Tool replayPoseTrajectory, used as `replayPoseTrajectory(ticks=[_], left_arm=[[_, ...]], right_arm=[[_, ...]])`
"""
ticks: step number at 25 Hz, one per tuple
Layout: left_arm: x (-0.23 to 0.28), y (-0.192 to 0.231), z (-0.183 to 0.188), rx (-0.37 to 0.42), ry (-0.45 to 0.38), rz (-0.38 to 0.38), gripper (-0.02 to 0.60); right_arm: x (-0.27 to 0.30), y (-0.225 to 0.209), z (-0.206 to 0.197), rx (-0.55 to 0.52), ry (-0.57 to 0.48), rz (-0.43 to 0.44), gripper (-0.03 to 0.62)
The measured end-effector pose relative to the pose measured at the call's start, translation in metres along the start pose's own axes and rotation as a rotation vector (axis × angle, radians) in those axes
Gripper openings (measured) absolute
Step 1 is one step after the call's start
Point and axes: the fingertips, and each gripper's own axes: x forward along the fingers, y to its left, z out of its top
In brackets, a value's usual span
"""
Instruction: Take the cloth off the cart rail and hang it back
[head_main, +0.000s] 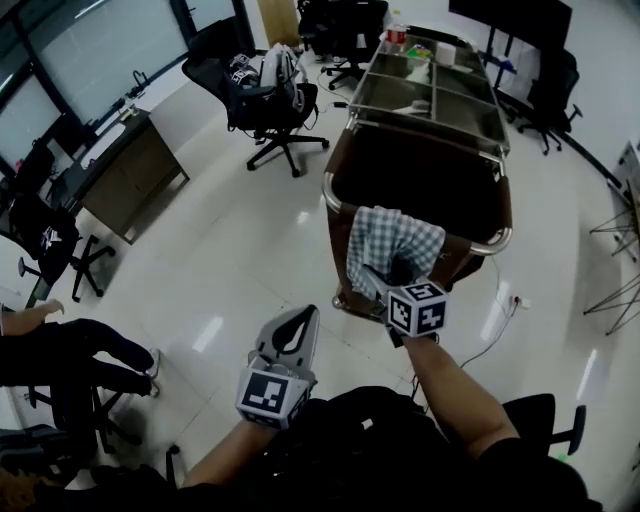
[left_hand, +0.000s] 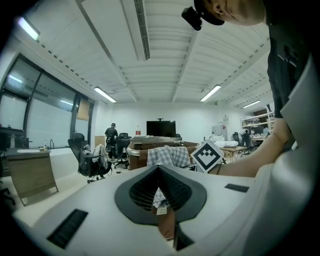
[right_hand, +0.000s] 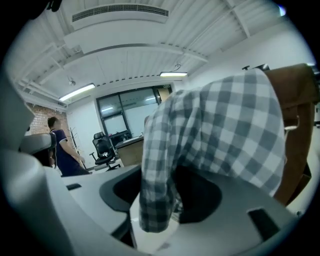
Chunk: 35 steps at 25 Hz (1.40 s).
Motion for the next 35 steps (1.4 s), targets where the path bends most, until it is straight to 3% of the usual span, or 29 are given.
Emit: replayPoseTrajectory(ticks=[2, 4, 12, 18, 23, 29, 35], left_arm=[[-0.008, 0.001, -0.002, -0.005, 0.004, 0.033, 0.0], [-0.016, 0.002, -0.004, -0.016, 0.009, 0.069, 0.0], [-0.045, -0.012, -0.009, -0.042, 0.018, 0.159, 0.0], [-0.062, -0.019, -0.01, -0.076, 0.012, 0.164, 0.0], [-0.074, -0.019, -0.002, -0.137, -0.02, 0.12, 0.0], [-0.092, -0.003, 0.004, -0.083, -0.036, 0.06, 0.0], [-0.112, 0.003, 0.007, -0.029, -0.044, -0.082, 0.0]], right_arm=[[0.0, 0.003, 0.0, -0.019, 0.003, 0.014, 0.086], [-0.001, 0.009, 0.0, -0.032, 0.005, 0.05, 0.023], [-0.032, 0.035, -0.003, -0.019, -0.024, 0.188, 0.02], [-0.066, 0.047, -0.009, 0.007, -0.054, 0.23, 0.018], [-0.096, 0.063, -0.025, 0.028, -0.061, 0.242, 0.018], [-0.123, 0.103, -0.052, 0.033, -0.052, 0.229, 0.018], [-0.158, 0.142, -0.056, 0.055, -0.12, 0.142, 0.018]])
